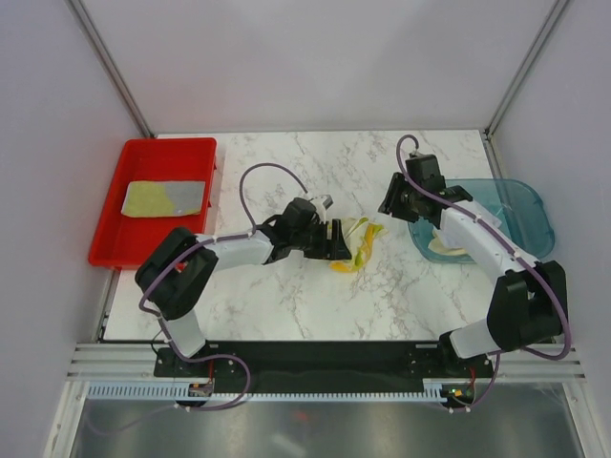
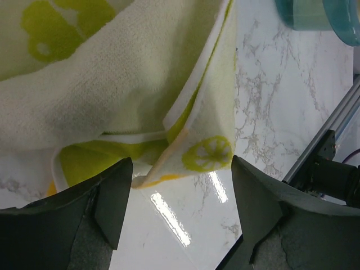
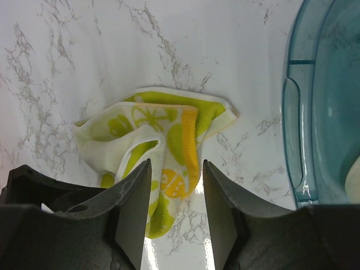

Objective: Fold and stack the towels
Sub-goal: Flatten out the crumpled towel

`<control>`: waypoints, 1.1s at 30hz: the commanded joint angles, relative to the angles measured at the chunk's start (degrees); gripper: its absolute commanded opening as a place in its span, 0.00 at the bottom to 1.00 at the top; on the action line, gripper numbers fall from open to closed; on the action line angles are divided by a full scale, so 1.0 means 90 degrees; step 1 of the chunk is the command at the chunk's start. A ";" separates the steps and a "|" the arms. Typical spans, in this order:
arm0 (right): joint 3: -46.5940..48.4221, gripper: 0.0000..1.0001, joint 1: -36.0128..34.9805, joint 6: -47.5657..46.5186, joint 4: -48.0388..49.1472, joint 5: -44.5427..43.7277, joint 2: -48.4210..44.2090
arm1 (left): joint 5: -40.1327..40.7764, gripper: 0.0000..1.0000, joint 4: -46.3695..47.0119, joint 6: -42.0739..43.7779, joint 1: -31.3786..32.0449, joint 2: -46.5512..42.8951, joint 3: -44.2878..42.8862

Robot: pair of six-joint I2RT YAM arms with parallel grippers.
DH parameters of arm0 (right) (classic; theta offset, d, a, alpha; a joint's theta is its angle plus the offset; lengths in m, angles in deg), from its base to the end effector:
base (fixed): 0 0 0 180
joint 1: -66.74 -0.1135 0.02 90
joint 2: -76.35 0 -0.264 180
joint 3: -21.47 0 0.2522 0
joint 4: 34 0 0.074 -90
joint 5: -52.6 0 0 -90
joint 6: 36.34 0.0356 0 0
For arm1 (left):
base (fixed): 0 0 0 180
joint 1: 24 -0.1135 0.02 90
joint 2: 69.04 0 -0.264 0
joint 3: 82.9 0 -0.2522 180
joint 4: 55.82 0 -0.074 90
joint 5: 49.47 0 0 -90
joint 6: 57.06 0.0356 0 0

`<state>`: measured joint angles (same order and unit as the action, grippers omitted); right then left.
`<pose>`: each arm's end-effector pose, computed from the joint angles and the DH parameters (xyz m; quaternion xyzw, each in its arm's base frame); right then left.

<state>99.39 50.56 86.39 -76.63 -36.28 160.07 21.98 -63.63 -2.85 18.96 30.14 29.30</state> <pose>0.3021 0.0884 0.2684 0.1311 0.9256 0.1552 0.3192 0.2564 -0.2543 0.1747 0.1248 0.8854 -0.3811 0.2349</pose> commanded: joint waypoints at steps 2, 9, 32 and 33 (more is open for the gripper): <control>-0.0166 0.50 0.0031 -0.0092 0.0033 -0.0135 -0.0416 | -0.0088 0.77 0.0344 -0.0261 0.0109 0.0445 -0.0372; -0.0595 0.50 0.0031 -0.0053 0.0140 0.0109 -0.0670 | -0.0282 0.34 0.0403 -0.0447 0.0158 0.0475 -0.0197; -0.2851 0.51 -0.1014 0.1586 0.0678 -0.0008 -0.1362 | 0.0508 0.57 -0.2224 -0.1326 0.0149 -0.3441 0.1600; -0.2919 0.50 -0.1033 0.1646 0.0668 0.0002 -0.1566 | 0.0527 0.60 -0.2311 -0.1307 0.0158 -0.3490 0.1629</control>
<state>74.89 41.79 95.48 -72.10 -35.36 150.32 25.26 -80.44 -14.10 20.16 -1.34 45.41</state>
